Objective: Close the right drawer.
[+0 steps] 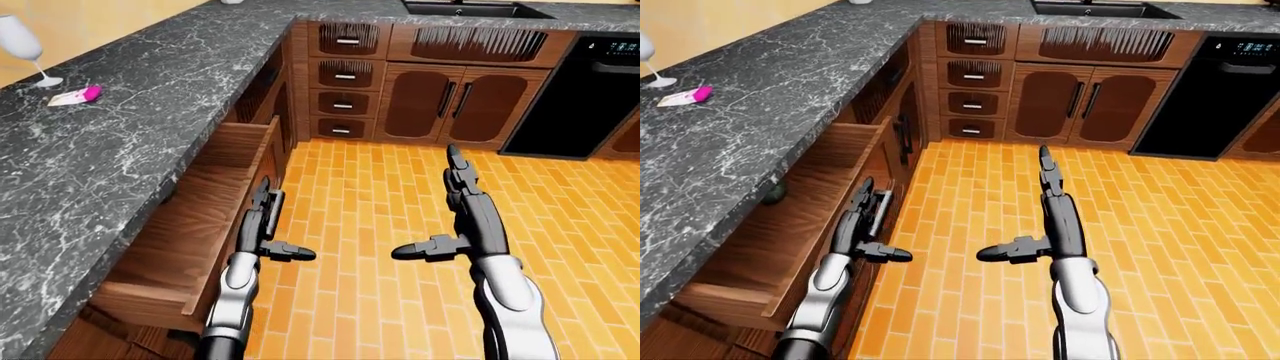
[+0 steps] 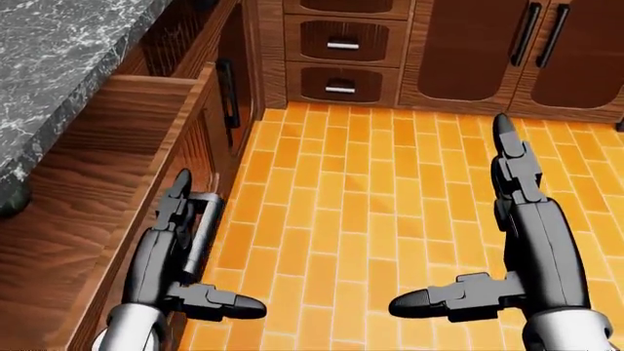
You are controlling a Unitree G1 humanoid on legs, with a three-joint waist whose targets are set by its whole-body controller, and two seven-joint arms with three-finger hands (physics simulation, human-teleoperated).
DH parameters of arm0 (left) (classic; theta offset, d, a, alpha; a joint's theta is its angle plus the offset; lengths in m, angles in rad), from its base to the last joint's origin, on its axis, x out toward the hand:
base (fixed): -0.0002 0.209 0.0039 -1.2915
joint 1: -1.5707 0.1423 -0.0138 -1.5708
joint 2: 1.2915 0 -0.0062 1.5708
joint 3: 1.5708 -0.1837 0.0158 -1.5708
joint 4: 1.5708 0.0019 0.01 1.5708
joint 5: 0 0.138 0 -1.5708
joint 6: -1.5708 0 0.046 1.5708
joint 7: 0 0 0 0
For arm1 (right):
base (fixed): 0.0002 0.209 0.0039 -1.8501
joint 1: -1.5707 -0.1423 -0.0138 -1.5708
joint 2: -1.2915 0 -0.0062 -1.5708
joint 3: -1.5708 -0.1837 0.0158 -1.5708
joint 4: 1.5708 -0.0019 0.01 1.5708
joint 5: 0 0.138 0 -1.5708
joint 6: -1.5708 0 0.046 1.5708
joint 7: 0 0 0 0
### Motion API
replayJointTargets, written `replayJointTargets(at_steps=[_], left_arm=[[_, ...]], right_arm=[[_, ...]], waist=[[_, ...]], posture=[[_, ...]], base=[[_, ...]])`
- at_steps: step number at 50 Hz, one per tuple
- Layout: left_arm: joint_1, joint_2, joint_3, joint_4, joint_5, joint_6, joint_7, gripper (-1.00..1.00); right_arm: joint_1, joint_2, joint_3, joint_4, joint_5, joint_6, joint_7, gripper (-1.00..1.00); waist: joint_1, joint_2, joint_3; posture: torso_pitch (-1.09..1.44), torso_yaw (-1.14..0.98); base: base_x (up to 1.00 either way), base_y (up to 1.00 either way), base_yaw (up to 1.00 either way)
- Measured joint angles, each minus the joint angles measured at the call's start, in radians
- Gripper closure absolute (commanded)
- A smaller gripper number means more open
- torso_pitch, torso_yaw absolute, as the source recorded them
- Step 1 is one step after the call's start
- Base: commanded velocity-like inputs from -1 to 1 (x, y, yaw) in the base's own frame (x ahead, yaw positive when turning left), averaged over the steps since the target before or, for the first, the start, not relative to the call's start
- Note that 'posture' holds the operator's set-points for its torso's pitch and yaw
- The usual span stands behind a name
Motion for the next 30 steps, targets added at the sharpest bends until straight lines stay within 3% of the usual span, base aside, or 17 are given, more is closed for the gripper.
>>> replayJointTargets(at_steps=[30], left_arm=[[-0.029,0.053,0.054,0.04,-0.03,0.01,0.036,-1.0]], right_arm=[[-0.012,-0.002,0.003,0.031,0.003,-0.013,-0.004,-1.0]], waist=[[0.007,0.008,-0.004]], posture=[[0.0,0.0]], base=[[0.0,0.0,0.0]])
